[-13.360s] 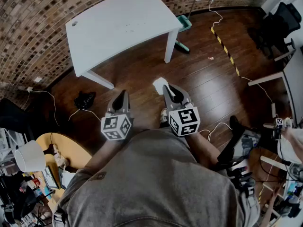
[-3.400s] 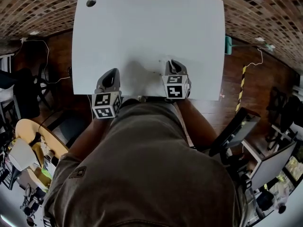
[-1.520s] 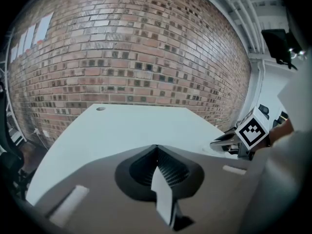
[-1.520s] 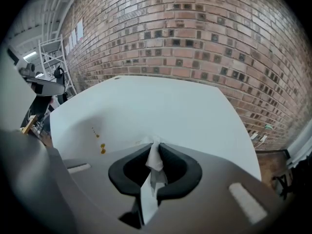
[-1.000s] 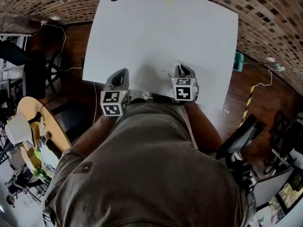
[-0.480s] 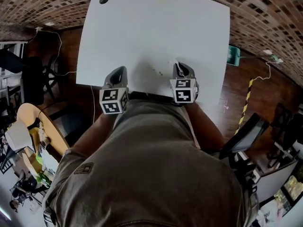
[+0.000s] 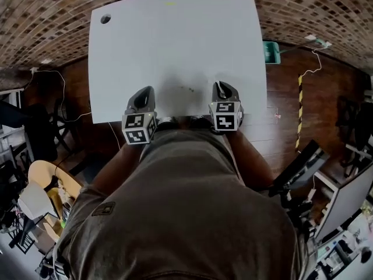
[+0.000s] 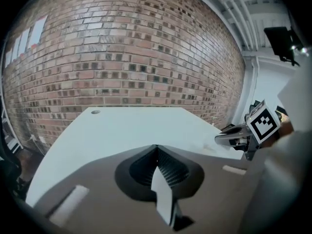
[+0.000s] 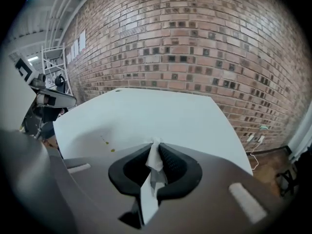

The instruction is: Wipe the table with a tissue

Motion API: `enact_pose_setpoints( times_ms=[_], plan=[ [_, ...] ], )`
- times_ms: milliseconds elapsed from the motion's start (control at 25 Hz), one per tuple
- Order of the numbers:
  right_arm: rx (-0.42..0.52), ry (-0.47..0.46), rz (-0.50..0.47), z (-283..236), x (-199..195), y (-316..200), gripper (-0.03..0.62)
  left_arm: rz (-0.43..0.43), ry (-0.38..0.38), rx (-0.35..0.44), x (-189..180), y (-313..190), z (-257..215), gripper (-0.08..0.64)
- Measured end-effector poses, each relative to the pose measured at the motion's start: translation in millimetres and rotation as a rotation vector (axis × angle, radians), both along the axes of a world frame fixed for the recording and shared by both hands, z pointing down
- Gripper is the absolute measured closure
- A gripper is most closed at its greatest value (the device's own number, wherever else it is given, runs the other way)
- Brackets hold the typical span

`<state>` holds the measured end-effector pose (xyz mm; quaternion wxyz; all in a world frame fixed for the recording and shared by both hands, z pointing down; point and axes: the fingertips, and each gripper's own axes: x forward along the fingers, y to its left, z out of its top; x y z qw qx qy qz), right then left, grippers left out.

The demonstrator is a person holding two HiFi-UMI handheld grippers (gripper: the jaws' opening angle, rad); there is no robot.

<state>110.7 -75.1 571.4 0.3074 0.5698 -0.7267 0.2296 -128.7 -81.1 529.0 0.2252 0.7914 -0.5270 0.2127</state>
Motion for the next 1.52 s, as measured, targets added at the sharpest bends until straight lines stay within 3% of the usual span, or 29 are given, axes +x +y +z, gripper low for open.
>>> enact_pose_setpoints(
  times_ms=[520, 920, 1120, 1520],
  plan=[
    [-0.028, 0.049, 0.184, 3.0, -18.5, 42.2, 0.551, 0.087, 0.033, -0.080, -51.9, 39.2, 26.1, 0.558],
    [-0.023, 0.035, 0.134, 3.8, -20.4, 25.0, 0.551, 0.069, 0.039, -0.082, -33.5, 23.3, 26.6, 0.558],
    [-0.099, 0.059, 0.119, 33.1, -15.4, 21.8, 0.549, 0.061, 0.021, -0.093, -36.8, 18.4, 29.5, 0.558],
    [-0.115, 0.070, 0.090, 36.0, -21.1, 25.2, 0.549, 0.080, 0.011, -0.088, -36.4, 16.3, 29.9, 0.558]
  ],
)
